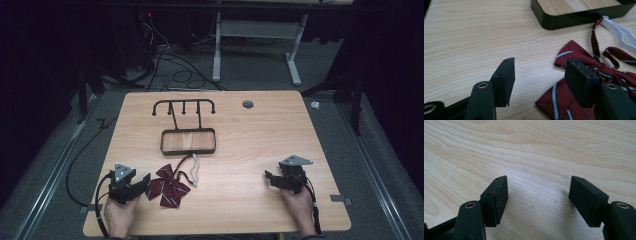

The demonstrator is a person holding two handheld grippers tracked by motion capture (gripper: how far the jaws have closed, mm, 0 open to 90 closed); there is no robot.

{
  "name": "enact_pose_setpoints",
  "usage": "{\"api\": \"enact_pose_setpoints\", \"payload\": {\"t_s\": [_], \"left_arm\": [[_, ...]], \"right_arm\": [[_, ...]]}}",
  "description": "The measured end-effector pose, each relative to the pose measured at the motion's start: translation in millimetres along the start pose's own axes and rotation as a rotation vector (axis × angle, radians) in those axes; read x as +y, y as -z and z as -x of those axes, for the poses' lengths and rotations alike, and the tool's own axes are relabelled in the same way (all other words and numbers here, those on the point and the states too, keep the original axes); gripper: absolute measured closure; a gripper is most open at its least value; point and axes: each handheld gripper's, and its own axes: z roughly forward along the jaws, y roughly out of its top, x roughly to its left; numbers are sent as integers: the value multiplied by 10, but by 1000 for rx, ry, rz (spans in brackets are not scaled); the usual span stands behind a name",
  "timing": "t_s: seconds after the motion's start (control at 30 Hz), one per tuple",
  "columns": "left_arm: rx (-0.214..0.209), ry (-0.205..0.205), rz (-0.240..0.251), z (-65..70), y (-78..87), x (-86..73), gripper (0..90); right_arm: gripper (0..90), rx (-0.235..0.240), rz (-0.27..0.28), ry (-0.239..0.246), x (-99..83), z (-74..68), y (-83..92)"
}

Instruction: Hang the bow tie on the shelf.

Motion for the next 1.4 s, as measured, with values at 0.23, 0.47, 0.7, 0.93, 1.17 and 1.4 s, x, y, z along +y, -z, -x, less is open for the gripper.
{"api": "enact_pose_setpoints", "payload": {"t_s": [0.23,0.47,0.7,0.93,1.17,1.4], "left_arm": [[-35,-26,-20,104,-11,62,419],[-79,-35,-43,210,-83,145,468],[-107,-41,-49,269,-138,200,489],[-127,-67,-53,330,-206,260,511],[-135,-80,-60,366,-229,321,528],[-162,-94,-59,422,-302,409,543]], "right_arm": [[332,0,0,1,0,0,0],[333,0,1,-2,0,2,0],[333,0,2,0,0,3,-1],[333,0,1,0,0,3,-1],[333,1,1,-2,0,3,-1],[333,1,1,0,0,4,0]]}}
